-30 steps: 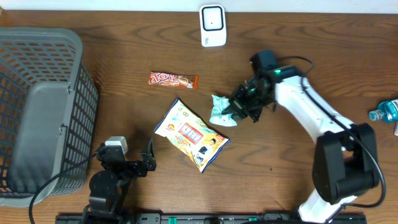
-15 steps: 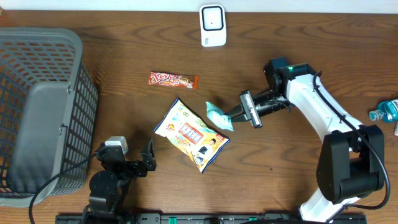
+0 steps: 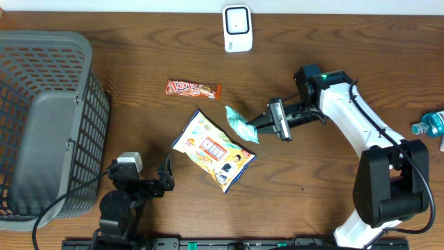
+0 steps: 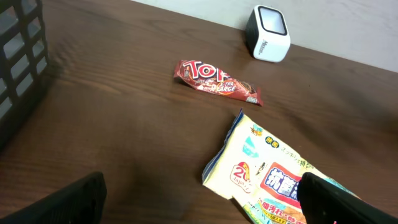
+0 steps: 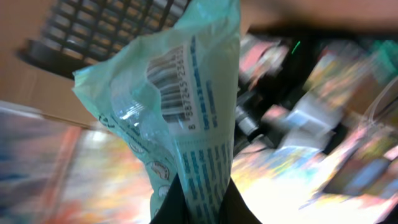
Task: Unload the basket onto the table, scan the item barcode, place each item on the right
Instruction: 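Lift the green packet and raise it toward the scanner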
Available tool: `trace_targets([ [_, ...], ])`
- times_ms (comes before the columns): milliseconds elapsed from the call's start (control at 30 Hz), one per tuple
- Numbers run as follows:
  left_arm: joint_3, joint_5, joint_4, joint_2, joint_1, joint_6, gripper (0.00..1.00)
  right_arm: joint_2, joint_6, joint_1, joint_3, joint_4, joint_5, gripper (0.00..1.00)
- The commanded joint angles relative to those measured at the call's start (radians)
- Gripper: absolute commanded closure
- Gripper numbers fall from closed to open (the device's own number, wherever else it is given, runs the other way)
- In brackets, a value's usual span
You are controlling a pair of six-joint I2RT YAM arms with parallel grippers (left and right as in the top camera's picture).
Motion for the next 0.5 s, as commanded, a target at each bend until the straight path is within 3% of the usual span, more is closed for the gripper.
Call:
trace_targets([
  [0,-0.015,-0.006,-0.02,-0.002,-0.004,-0.012,0.02,-0.007,-0.305,0.004,0.003,0.072,0.44,0.99],
  [67,-0.015,-0.006,-0.02,-0.002,-0.004,-0.012,0.02,-0.007,-0.383,0.015,0.003,0.109,0.666,0.99],
  [133,-0.015,-0.005,-0.02,-0.002,-0.004,-0.013,0.02,-0.007,-0.495,0.03,0.003,0.146,0.769,0.99],
  [333,-0.015,-0.006,-0.02,-0.002,-0.004,-0.012,0.02,-0.006,-0.938,0.08,0.002,0.336,0.8,0.99],
  [467,-0.015,-0.006,-0.02,-0.002,-0.004,-0.012,0.02,-0.007,-1.039,0.095,0.003,0.423,0.78,0.99],
])
